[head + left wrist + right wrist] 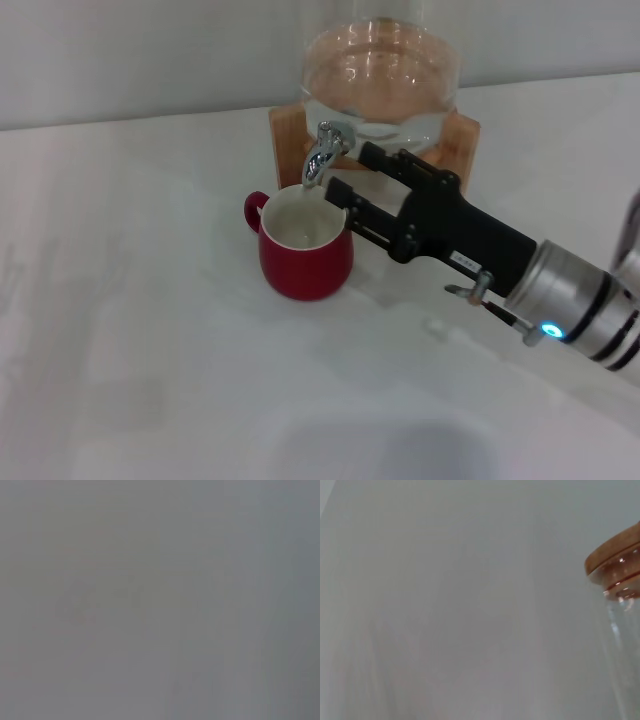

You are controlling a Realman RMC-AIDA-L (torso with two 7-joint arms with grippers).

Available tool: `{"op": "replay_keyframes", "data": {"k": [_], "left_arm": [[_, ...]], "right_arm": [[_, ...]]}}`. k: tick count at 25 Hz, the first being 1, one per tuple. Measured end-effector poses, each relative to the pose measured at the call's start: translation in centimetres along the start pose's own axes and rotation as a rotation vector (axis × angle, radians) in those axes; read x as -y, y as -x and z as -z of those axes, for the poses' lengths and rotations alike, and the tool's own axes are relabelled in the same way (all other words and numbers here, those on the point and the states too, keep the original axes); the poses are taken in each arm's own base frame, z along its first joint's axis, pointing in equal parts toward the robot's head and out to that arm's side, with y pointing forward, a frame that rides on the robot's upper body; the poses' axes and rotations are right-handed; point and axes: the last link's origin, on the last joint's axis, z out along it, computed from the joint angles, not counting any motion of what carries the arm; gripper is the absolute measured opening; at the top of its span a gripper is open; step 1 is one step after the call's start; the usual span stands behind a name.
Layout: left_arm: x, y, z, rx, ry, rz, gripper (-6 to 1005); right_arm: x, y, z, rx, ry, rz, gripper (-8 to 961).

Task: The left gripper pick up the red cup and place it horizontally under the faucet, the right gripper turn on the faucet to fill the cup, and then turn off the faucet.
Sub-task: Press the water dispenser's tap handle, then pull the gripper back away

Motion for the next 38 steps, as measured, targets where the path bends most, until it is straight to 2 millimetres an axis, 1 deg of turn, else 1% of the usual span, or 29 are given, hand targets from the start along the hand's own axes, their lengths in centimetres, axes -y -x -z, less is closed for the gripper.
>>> {"op": "replay_keyframes", "data": {"k": [10, 13, 15, 19, 22, 25, 30, 38], "left_arm": [[0.2, 0.1, 0.0, 0.007, -0.007, -0.005, 883], [0.2, 0.2, 0.0, 0.009, -0.008, -0.005, 884], [0.2, 0.2, -0.1, 0.008, -0.007, -0.006, 884], [-0.1, 0.1, -0.3, 0.005, 0.006, -0.007, 883], [-0.2, 0.0, -0.4, 0.003, 0.012, -0.006, 883], [-0.5, 0.1, -0.4, 0.005, 0.021, -0.005, 883], [-0.6, 0.1, -0.4, 0.005, 0.026, -0.005, 884], [-0.7, 0.1, -0.4, 0.005, 0.028, -0.002, 884]], "right_arm": [[-0.1, 0.0, 3.0, 0.031, -0.038, 0.006, 659], [-0.3, -0.2, 3.3, 0.028, -0.035, 0.002, 659], [-0.7, -0.4, 3.3, 0.022, -0.018, -0.008, 659], [-2.0, -0.7, 2.4, 0.013, 0.046, -0.030, 659], [-3.0, -0.7, 1.0, 0.007, 0.103, -0.048, 659], [-3.7, -0.7, -0.9, -0.007, 0.151, -0.063, 659], [-3.9, -0.5, -2.1, -0.009, 0.177, -0.068, 659], [-3.1, -0.5, -2.7, -0.016, 0.126, -0.064, 658]]}}
